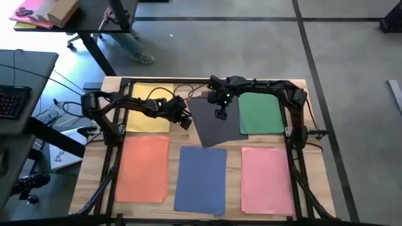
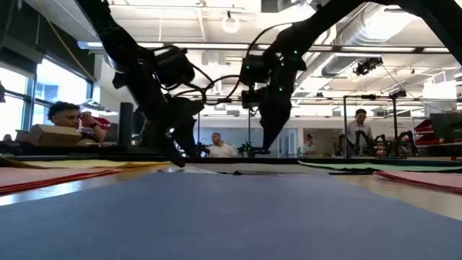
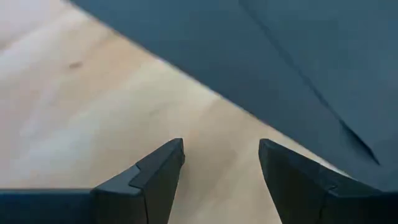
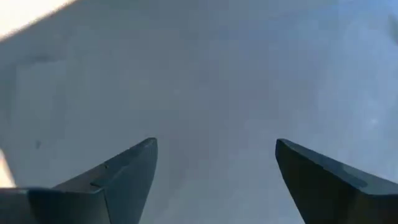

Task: Organize paper
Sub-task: Adjust the stacked black papers

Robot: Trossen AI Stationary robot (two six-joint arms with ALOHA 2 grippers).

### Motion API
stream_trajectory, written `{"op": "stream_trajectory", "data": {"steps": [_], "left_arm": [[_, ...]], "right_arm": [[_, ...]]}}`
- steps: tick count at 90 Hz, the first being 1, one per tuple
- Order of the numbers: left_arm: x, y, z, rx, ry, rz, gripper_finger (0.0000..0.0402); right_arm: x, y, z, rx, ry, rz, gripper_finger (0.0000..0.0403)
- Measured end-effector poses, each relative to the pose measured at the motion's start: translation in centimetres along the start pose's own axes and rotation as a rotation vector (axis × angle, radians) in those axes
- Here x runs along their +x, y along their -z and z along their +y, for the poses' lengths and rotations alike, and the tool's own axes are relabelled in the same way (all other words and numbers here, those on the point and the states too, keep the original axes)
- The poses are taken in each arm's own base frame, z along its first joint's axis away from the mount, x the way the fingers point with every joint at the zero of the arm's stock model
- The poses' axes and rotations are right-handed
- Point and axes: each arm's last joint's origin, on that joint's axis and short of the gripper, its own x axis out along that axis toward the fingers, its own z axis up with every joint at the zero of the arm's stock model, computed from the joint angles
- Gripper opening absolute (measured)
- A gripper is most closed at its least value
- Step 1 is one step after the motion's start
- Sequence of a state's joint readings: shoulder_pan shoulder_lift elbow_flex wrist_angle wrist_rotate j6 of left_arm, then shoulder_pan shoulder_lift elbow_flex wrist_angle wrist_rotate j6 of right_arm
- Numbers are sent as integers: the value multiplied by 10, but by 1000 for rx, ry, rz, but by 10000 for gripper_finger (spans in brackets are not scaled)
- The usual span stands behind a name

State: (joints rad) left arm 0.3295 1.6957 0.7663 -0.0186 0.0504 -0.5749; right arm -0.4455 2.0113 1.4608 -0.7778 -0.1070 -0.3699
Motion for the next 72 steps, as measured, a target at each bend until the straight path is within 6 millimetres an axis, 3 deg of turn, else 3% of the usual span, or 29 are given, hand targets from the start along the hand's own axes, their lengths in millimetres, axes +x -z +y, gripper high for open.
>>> {"op": "stream_trajectory", "data": {"steps": [36, 52, 72], "left_arm": [[16, 3, -7, 102, -23, -66, 201], [18, 1, -7, 159, -29, -92, 201], [18, 1, -5, 208, -51, -100, 201]], "right_arm": [[9, 10, 6, -26, 74, 108, 312], [31, 11, 6, -15, 57, 141, 312], [31, -19, 19, -38, 41, -33, 312]]}}
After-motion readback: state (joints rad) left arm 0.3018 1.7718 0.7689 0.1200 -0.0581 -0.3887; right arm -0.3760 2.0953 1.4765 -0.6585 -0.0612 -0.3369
